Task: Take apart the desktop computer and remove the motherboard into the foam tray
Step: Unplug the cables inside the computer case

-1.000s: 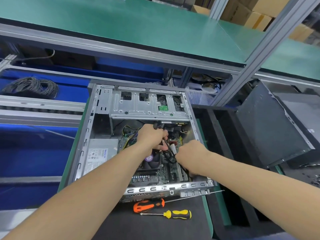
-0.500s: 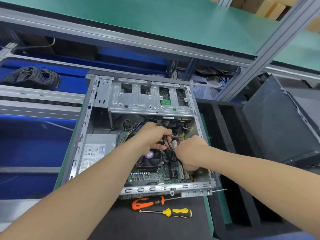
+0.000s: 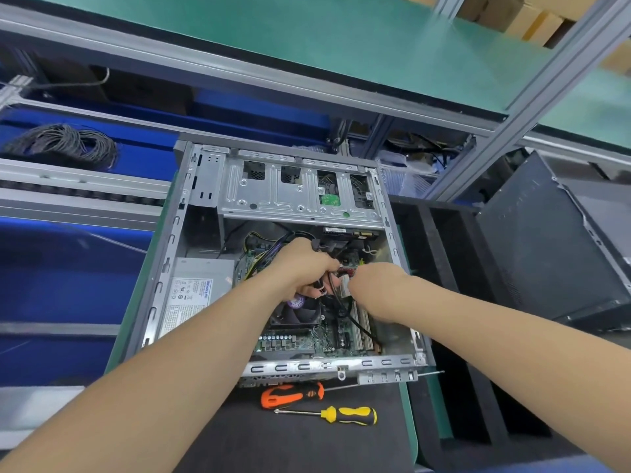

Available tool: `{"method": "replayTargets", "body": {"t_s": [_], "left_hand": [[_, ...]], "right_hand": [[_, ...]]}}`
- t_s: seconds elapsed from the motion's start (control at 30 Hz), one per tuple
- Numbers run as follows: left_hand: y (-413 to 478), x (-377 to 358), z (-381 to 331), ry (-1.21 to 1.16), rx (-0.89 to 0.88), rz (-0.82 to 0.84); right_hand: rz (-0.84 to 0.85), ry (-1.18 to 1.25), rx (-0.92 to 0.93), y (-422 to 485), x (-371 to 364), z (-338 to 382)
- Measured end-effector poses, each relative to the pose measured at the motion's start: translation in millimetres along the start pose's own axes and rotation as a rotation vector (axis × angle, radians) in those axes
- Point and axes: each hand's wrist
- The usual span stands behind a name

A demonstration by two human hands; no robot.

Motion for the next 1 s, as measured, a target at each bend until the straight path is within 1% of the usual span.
{"method": "replayTargets", "body": {"t_s": [0.07,0.13,0.2,0.23,0.27,0.33,0.4,0.5,0.57,0.67,0.7,0.73,0.77,0.83,0.87,0.93,1.0], "left_hand": [[3,0,0,0.044,-0.029,-0.05],[6,-3,1,0.014,-0.054,-0.072],[6,-7,1,-0.136,-0.033,-0.02],[4,-10,0,-0.221,-0.017,0.02],[3,-12,-1,-0.288,-0.003,0.058],[0,-15,-3,-0.344,0.011,0.116],[-1,-15,-3,-0.335,0.013,0.155],[0,-11,-1,-0.299,0.013,0.177],[1,-8,-1,-0.273,0.004,0.213],[2,-9,-1,-0.247,-0.026,0.236],[2,-10,0,-0.246,-0.043,0.227],[2,-13,1,-0.242,-0.063,0.214],[2,-15,1,-0.236,-0.083,0.195],[3,-19,3,-0.222,-0.111,0.144],[2,-20,3,-0.216,-0.119,0.123],[3,-20,4,-0.199,-0.123,0.088],[4,-18,5,-0.156,-0.133,0.048]], "right_hand": [[0.0,0.021,0.067,-1,2,-2],[0.095,0.089,0.201,-3,3,-3],[0.168,0.18,0.295,-6,2,-4],[0.161,0.188,0.305,-7,1,-4],[0.135,0.167,0.276,-7,-2,-4],[0.078,0.079,0.166,-6,-9,0],[0.037,0.011,0.08,-4,-16,8],[0.011,-0.028,-0.035,-3,-18,16],[0.004,-0.08,-0.045,4,-22,17],[0.016,-0.103,0.051,5,-18,19],[0.049,-0.096,0.114,2,-16,17],[0.078,-0.104,0.219,2,-15,15],[0.043,-0.135,0.312,1,-15,12],[-0.021,-0.133,0.406,0,-13,10],[-0.024,-0.166,0.432,0,-14,12],[-0.001,-0.23,0.417,0,-19,20],[-0.041,-0.224,0.385,0,-27,25]]}}
Point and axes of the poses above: each hand's wrist, its own y-axis towards the middle knuckle, its own x-axis out of the back of the hand, z = x × y, and after that the axes turned 10 degrees about -z, right-handed
